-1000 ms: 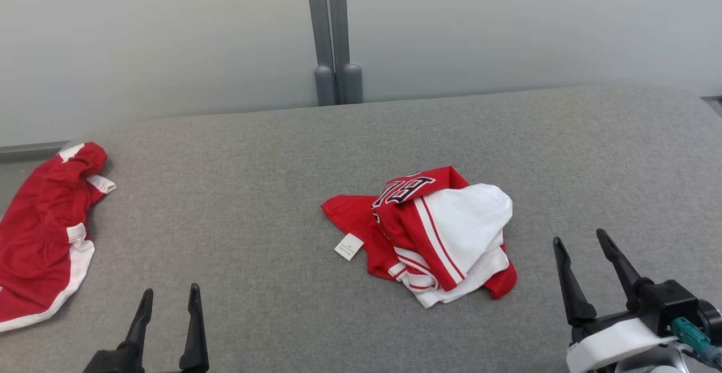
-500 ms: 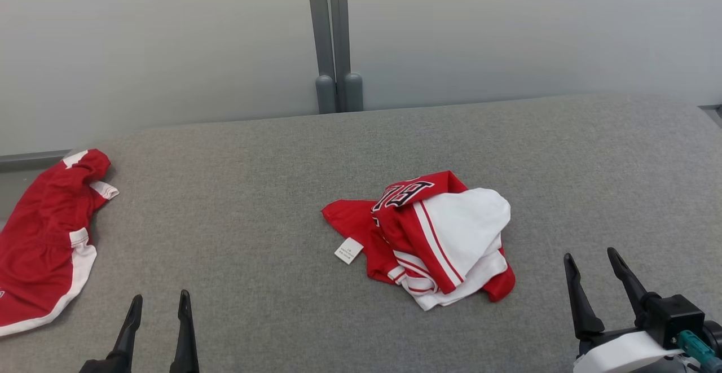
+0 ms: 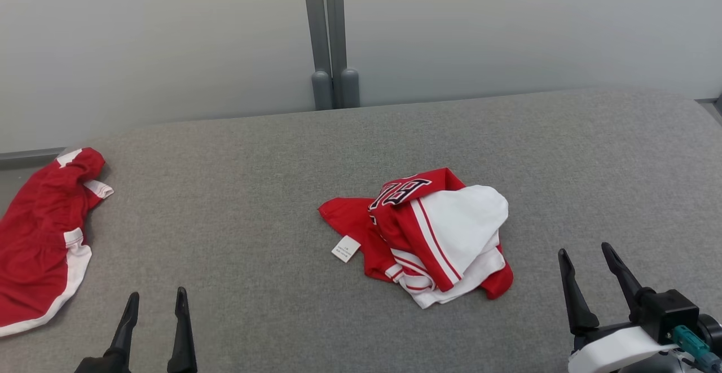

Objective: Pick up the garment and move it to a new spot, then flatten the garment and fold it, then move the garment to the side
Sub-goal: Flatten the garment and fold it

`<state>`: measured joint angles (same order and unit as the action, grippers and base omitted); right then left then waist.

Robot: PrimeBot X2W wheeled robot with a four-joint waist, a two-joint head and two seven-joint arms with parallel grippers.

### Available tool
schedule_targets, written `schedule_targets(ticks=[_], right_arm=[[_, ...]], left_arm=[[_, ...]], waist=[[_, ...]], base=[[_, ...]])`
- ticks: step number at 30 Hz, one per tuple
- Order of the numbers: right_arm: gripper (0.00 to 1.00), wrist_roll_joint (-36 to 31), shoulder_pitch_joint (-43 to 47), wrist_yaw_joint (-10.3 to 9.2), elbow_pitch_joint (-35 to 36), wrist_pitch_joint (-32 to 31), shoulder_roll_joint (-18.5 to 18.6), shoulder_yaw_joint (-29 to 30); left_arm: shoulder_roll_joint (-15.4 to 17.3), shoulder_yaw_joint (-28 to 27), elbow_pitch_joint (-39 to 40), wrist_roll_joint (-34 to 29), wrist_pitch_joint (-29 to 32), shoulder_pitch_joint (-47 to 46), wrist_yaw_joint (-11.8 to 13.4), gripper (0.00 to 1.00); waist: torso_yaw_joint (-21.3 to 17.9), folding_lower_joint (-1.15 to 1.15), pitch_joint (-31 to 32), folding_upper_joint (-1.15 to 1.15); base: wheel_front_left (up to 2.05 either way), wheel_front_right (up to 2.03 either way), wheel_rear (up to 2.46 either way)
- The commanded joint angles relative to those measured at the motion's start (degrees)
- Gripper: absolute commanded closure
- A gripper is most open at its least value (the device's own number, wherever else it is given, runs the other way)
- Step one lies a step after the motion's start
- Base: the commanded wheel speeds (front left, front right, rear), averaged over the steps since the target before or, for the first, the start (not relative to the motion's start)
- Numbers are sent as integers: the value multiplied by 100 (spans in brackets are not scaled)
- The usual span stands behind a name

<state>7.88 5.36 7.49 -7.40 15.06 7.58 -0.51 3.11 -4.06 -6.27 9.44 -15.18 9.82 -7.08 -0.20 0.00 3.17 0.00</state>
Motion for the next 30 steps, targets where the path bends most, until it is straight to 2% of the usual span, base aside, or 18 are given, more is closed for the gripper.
schedule_targets(ticks=[1, 7, 14, 18, 24, 30], right_arm=[[0, 31, -103, 1, -11, 22, 13, -20], [0, 41, -326, 1, 47, 22, 41, -202], [0, 85, -580, 1, 107, 22, 34, -344], [0, 101, -718, 1, 124, 22, -23, -404], [0, 119, -838, 1, 132, 21, -80, -333], [0, 140, -872, 1, 132, 22, -63, -293]], left_arm=[[-7, 49, 24, -9, 1, -181, -23, 0], [-17, 1039, -199, 205, 1, -560, -42, 0], [-10, 2614, -1302, 1323, 120, -1591, -46, 0], [-6, 3256, -2020, 1876, 414, -2217, -28, 0], [-5, 3796, -3001, 2292, 681, -2762, 3, 0], [-6, 4070, -3534, 2494, 527, -3010, -15, 0]], waist=[[-46, 0, -44, 0], [-348, 0, -228, 0], [-833, 0, -560, 0], [-1091, 0, -844, 0], [-1372, 0, -1086, 0], [-1475, 0, -1188, 0]], base=[[0, 0, 0], [0, 0, 0], [0, 0, 0], [0, 0, 0], [0, 0, 0], [0, 0, 0]])
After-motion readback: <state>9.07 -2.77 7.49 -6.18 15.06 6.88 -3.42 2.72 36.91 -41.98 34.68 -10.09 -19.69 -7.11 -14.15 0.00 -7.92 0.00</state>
